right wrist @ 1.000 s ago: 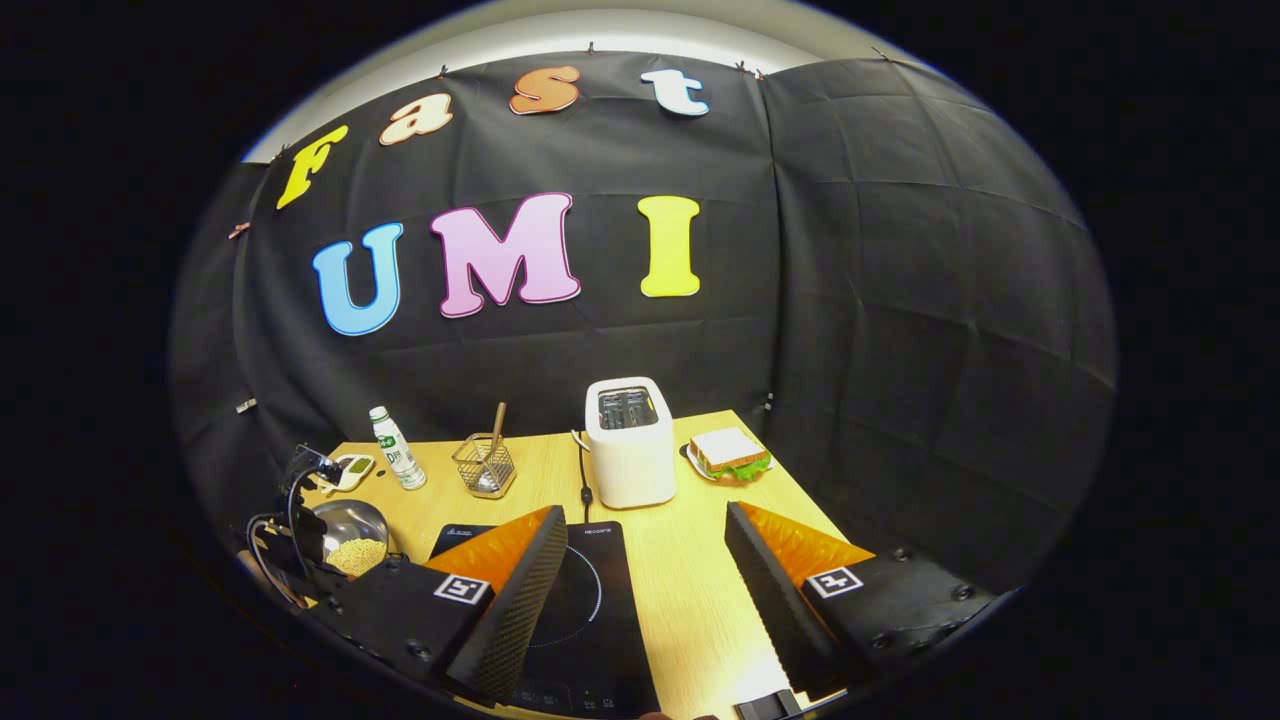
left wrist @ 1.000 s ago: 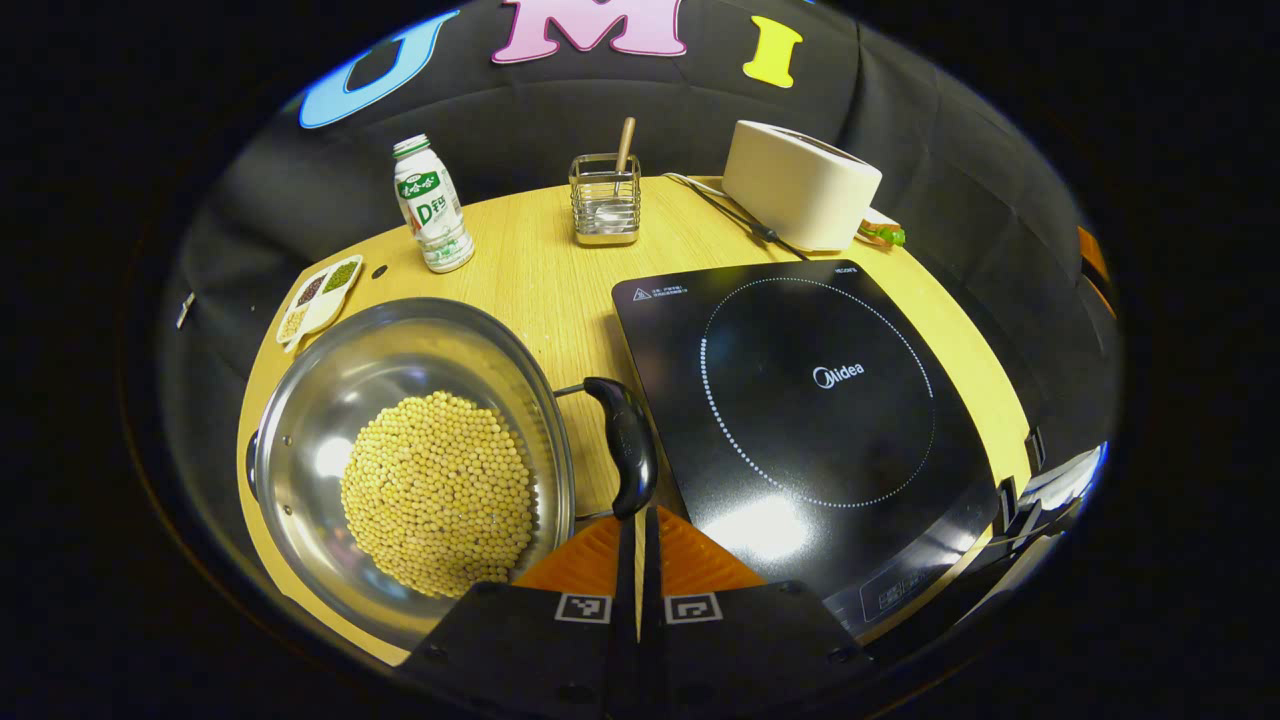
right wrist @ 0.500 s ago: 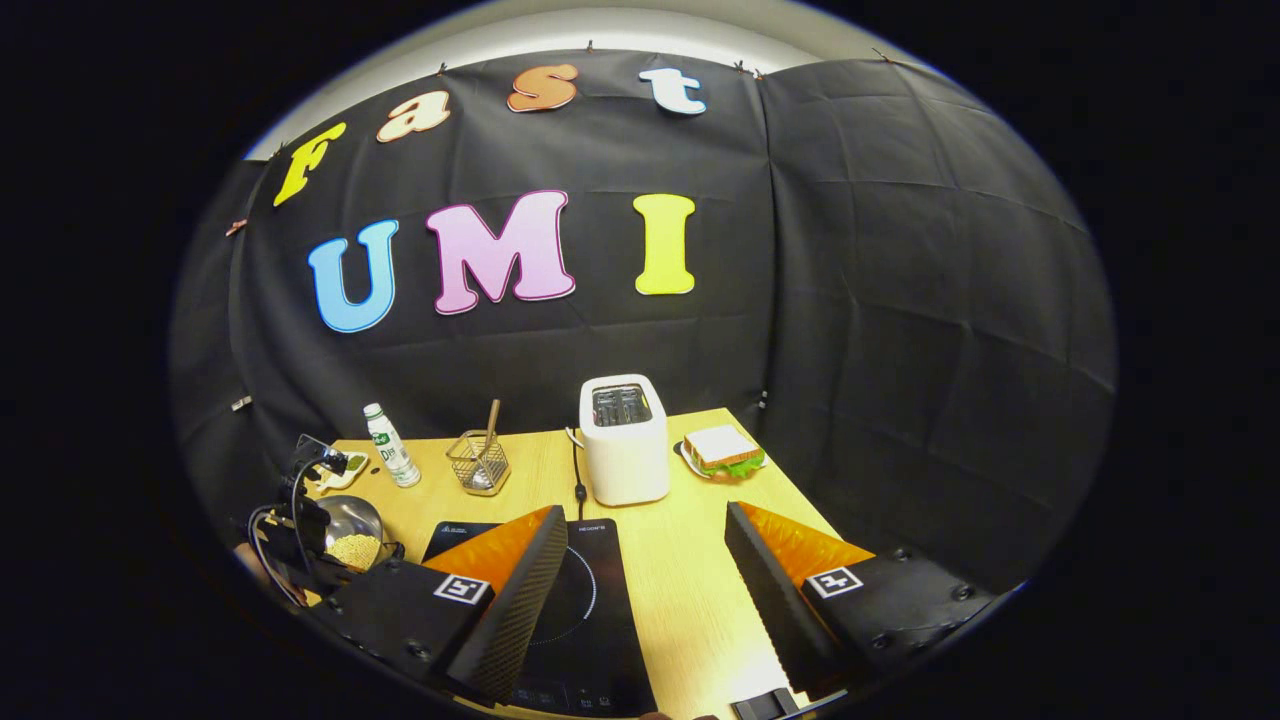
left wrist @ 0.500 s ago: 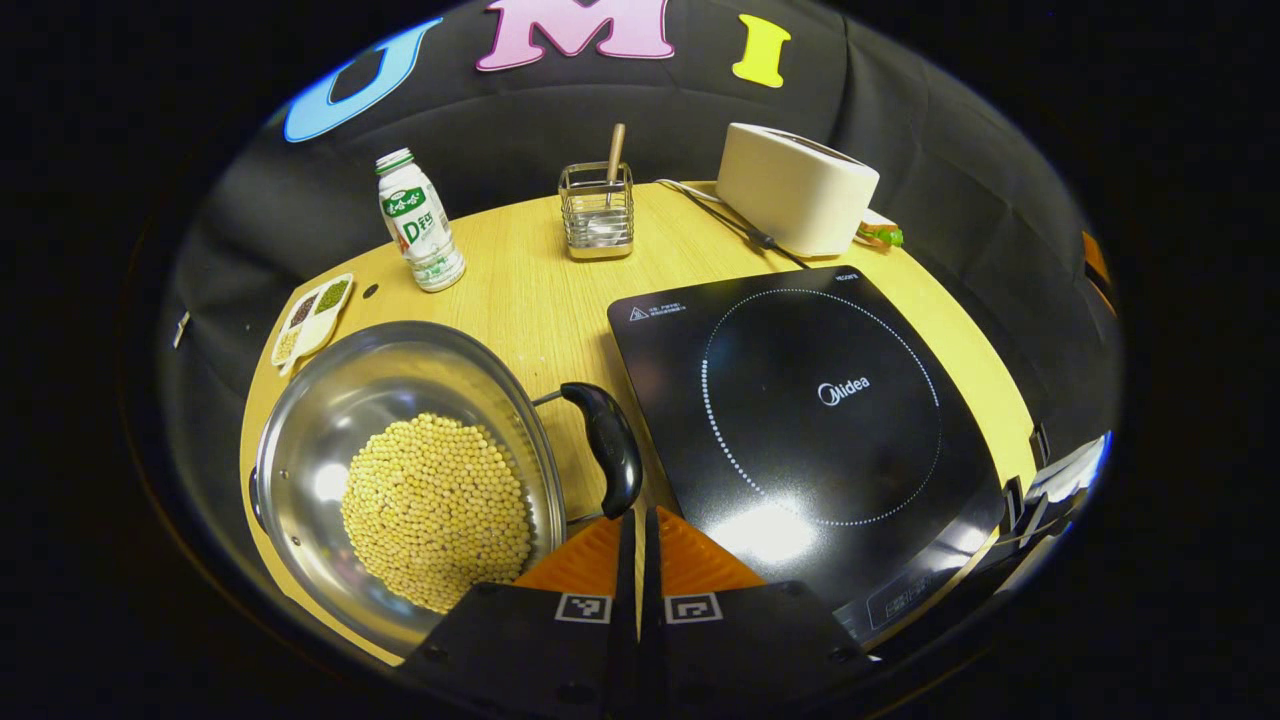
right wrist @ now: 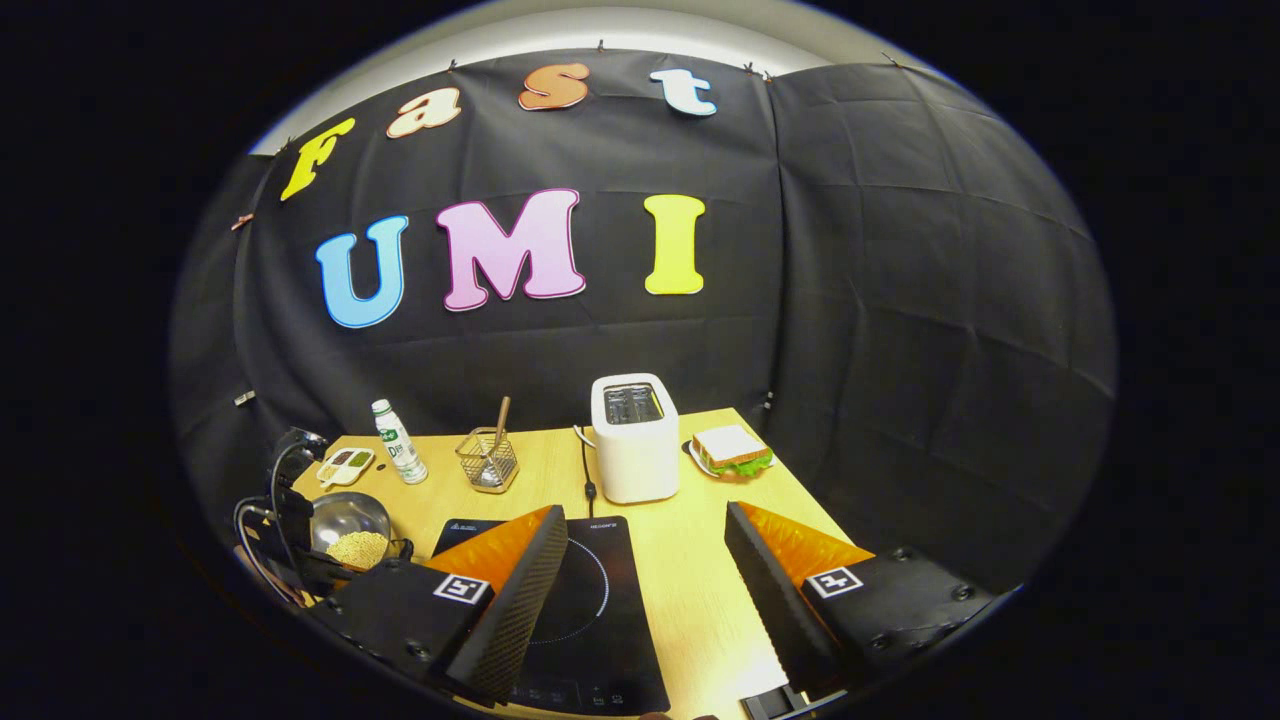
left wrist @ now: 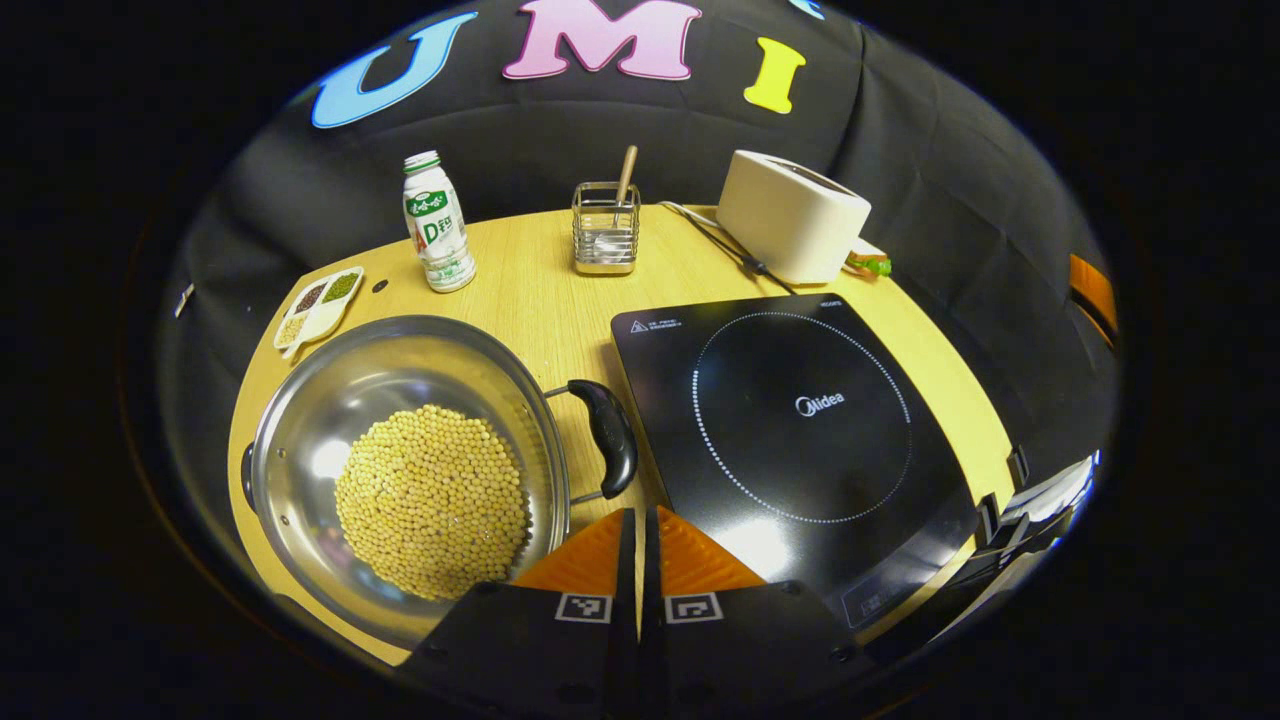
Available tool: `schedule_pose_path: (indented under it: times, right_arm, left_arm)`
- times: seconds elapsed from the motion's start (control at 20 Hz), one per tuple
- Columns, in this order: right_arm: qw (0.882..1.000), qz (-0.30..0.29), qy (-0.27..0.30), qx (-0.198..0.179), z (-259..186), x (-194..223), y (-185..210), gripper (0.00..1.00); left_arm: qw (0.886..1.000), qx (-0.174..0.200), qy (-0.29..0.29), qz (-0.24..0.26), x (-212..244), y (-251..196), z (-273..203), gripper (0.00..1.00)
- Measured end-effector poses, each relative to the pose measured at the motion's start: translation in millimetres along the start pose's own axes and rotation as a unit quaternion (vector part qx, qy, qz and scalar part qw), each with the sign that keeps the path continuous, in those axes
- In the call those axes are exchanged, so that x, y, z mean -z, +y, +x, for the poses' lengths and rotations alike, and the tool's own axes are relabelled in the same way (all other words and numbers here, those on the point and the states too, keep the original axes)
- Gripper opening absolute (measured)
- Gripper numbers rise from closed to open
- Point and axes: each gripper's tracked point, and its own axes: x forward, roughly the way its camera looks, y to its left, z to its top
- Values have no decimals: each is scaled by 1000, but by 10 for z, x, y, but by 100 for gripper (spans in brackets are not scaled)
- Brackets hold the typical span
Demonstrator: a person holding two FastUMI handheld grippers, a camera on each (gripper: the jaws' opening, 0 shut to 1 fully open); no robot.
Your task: First push the handle of the pot to place it horizontally, then grasp the pot with both hands and set it on the induction cooktop.
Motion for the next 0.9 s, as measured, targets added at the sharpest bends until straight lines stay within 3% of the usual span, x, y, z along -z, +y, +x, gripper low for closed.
schedule_pose_path:
  times: [0.2,0.45,0.9]
  right_arm:
    - [1000,-2,8,-15,-46,70,238,99]
    - [999,-8,20,-31,-81,140,549,99]
    - [996,-24,54,-73,92,292,1335,99]
  left_arm:
    - [999,18,-45,-19,-7,-16,-269,5]
    - [992,-9,-116,-46,-120,372,-757,6]
    - [976,-60,-181,-103,-251,1436,-1423,50]
